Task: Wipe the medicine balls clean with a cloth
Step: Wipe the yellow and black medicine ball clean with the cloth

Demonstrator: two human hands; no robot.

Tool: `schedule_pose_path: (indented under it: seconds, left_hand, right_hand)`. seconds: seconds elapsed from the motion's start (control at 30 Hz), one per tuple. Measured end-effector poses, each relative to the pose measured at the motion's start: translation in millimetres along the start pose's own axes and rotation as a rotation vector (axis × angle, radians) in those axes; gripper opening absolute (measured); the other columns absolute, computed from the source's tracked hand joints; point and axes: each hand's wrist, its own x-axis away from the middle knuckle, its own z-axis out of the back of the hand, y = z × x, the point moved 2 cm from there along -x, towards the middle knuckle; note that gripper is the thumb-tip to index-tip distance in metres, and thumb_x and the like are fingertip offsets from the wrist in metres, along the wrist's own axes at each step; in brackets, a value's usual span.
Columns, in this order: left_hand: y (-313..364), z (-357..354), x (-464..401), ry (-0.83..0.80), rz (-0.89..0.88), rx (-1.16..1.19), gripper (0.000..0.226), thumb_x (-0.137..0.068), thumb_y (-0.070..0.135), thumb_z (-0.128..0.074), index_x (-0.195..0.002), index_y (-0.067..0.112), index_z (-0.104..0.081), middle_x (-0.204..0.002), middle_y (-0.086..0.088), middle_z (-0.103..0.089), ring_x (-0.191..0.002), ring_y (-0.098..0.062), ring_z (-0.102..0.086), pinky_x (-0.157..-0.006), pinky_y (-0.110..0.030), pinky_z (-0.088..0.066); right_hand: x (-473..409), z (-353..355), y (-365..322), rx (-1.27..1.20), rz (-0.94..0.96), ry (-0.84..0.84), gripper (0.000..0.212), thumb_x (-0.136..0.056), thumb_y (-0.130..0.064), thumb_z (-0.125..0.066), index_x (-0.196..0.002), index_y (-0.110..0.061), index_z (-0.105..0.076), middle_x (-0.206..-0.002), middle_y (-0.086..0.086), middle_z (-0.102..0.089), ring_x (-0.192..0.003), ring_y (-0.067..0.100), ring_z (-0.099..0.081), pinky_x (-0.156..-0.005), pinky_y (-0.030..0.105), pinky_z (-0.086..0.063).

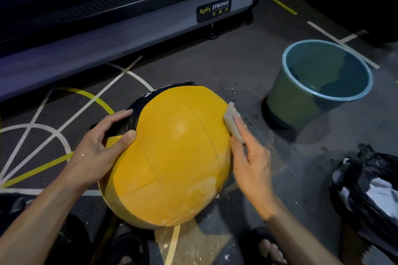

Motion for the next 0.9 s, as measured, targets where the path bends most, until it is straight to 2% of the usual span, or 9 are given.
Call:
schedule_pose_path:
  seconds: [0.07, 0.17, 0.27, 0.37, 0.43, 0.5, 0.53, 0.67, 0.9]
  left_hand:
    - [5, -2, -3, 0.006, 0.012, -0.005, 0.05, -0.086, 0.047, -0.065, -0.133, 0.058, -0.052, -0.122, 0.04, -0.047, -0.109, 0.008, -0.051, -0.078, -0.025, -0.045]
    - [9, -4, -4, 0.01, 0.022, -0.002, 0.05, -0.087, 0.046, -0.065, -0.134, 0.056, -0.052, -0.119, 0.039, -0.046, -0.106, 0.005, -0.052, -0.075, -0.025, -0.045]
    - [13, -8, -7, 0.015, 0.034, 0.0, 0.048, -0.089, 0.044, -0.064, -0.135, 0.055, -0.052, -0.117, 0.039, -0.045, -0.099, 0.012, -0.052, -0.071, -0.019, -0.042]
    - [19, -12, -14, 0.023, 0.045, -0.018, 0.051, -0.086, 0.051, -0.064, -0.136, 0.056, -0.052, -0.121, 0.031, -0.048, -0.102, 0.007, -0.051, -0.072, -0.023, -0.042]
    - [21, -13, -17, 0.033, 0.063, -0.041, 0.053, -0.084, 0.055, -0.064, -0.135, 0.058, -0.051, -0.125, 0.023, -0.048, -0.105, 0.0, -0.051, -0.074, -0.025, -0.041]
    - [22, -13, -20, 0.029, 0.064, -0.077, 0.055, -0.081, 0.06, -0.065, -0.134, 0.059, -0.052, -0.132, 0.019, -0.045, -0.117, -0.008, -0.046, -0.083, -0.034, -0.042]
    - [24, -12, -21, 0.024, 0.06, -0.084, 0.056, -0.079, 0.062, -0.066, -0.133, 0.059, -0.053, -0.134, 0.019, -0.045, -0.122, -0.01, -0.045, -0.089, -0.039, -0.044]
    - [22, -10, -24, 0.01, 0.058, -0.067, 0.051, -0.081, 0.062, -0.069, -0.13, 0.06, -0.055, -0.137, 0.016, -0.051, -0.127, -0.015, -0.05, -0.102, -0.05, -0.048]
    - [37, -23, -39, 0.091, 0.044, -0.114, 0.049, -0.086, 0.059, -0.072, -0.132, 0.049, -0.059, -0.129, 0.015, -0.048, -0.121, -0.006, -0.043, -0.097, -0.034, -0.034]
  right_hand:
    - [27, -16, -17, -0.023, 0.145, -0.064, 0.051, -0.1, 0.006, -0.052, -0.149, -0.008, -0.048, -0.151, 0.005, -0.053, -0.112, 0.013, -0.069, -0.093, 0.025, -0.056]
    - [45, -19, -17, 0.0, 0.335, -0.216, 0.05, -0.096, 0.005, -0.051, -0.145, 0.003, -0.048, -0.158, 0.014, -0.042, -0.15, 0.028, -0.037, -0.123, 0.049, -0.03]
    - [14, -5, 7, -0.016, 0.217, -0.153, 0.045, -0.1, -0.004, -0.051, -0.145, -0.008, -0.053, -0.153, 0.001, -0.05, -0.136, 0.022, -0.054, -0.114, 0.043, -0.043]
    - [-13, 3, 11, 0.003, -0.093, 0.025, 0.044, -0.104, -0.011, -0.054, -0.145, -0.027, -0.055, -0.13, -0.009, -0.068, -0.089, 0.02, -0.069, -0.071, 0.044, -0.058]
    - [-4, -5, -11, -0.018, -0.009, 0.031, 0.043, -0.104, -0.007, -0.053, -0.145, -0.021, -0.056, -0.14, -0.006, -0.063, -0.079, 0.014, -0.069, -0.058, 0.028, -0.053]
    - [22, -21, -35, -0.002, 0.185, -0.098, 0.043, -0.103, -0.001, -0.051, -0.144, -0.01, -0.055, -0.155, 0.004, -0.048, -0.12, 0.012, -0.066, -0.1, 0.028, -0.054]
    - [37, -27, -43, 0.015, 0.297, -0.191, 0.043, -0.102, -0.001, -0.051, -0.145, -0.006, -0.054, -0.158, 0.008, -0.044, -0.141, 0.019, -0.049, -0.118, 0.037, -0.039]
    - [29, -19, -36, 0.214, 0.731, -0.438, 0.043, -0.103, -0.011, -0.048, -0.145, -0.009, -0.053, -0.156, 0.01, -0.046, -0.15, 0.027, -0.036, -0.123, 0.049, -0.031]
    - [-33, -17, -31, 0.039, 0.226, -0.124, 0.045, -0.101, 0.003, -0.053, -0.145, -0.009, -0.055, -0.153, 0.007, -0.05, -0.147, 0.015, -0.041, -0.122, 0.045, -0.034]
